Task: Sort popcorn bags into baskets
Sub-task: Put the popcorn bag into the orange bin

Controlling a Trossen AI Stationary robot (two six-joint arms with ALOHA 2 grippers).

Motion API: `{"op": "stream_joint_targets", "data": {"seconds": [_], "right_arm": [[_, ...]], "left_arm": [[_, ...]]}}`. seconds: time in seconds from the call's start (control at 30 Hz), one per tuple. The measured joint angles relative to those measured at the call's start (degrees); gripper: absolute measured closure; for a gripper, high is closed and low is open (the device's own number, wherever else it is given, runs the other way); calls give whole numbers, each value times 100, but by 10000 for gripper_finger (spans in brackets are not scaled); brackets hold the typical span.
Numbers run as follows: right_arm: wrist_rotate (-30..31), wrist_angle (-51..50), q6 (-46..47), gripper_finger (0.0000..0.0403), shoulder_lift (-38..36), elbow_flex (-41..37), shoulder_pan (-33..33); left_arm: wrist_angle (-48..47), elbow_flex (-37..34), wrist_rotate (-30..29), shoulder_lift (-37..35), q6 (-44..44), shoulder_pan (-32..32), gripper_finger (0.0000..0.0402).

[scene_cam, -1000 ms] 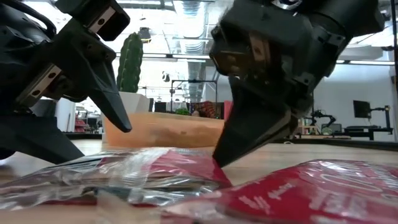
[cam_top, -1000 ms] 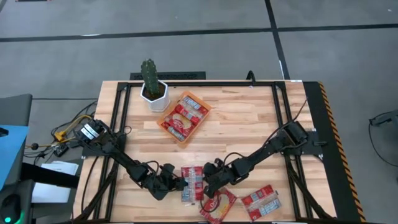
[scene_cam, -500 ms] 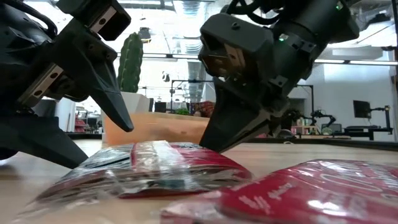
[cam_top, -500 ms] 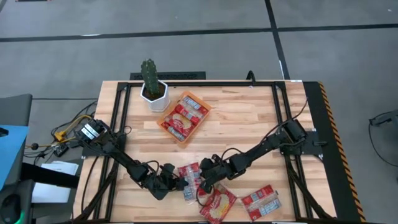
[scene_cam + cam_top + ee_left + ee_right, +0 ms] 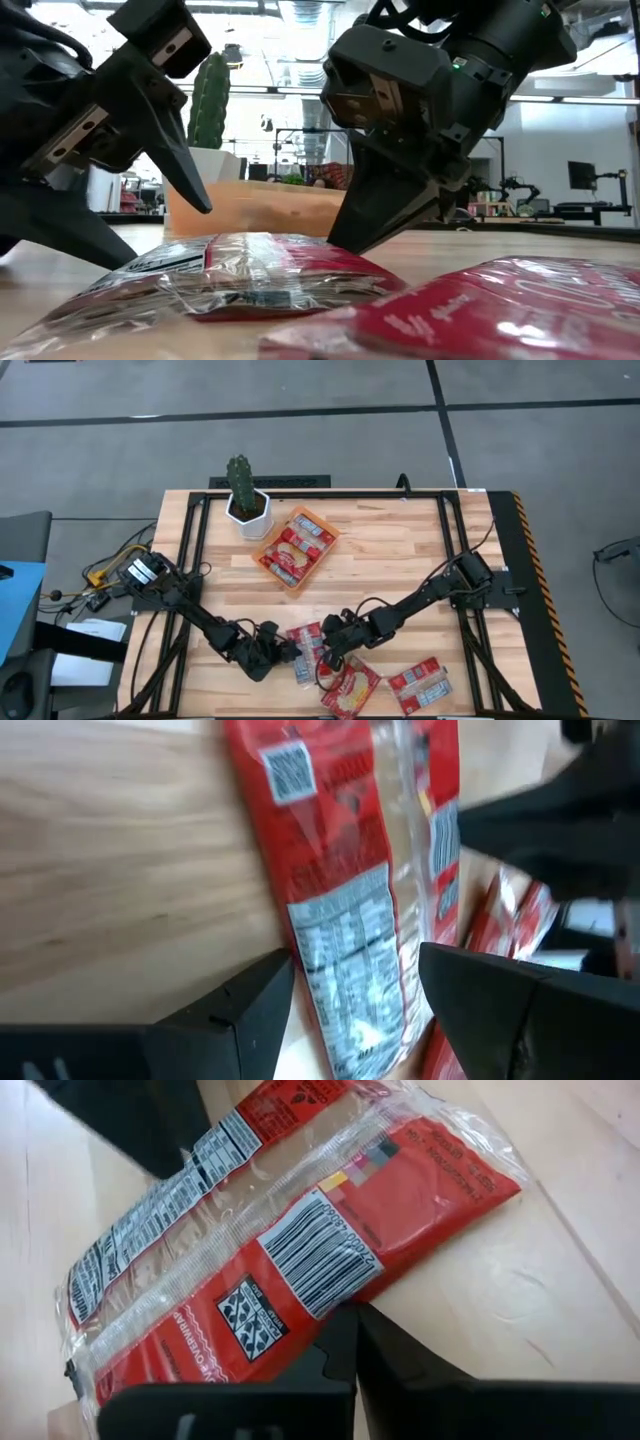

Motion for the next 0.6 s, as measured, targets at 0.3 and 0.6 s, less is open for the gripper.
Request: {"op": "stream_joint_targets", "data": {"seconds": [0.3,0.6], "right_arm": [[-5,-2,55,374,0,0,0],[-122,304,-37,381,0,-2,-9]], "left_arm": [[-528,473,38,28,-90,25,187],[-601,584,-206,242,-80,225,187]]}}
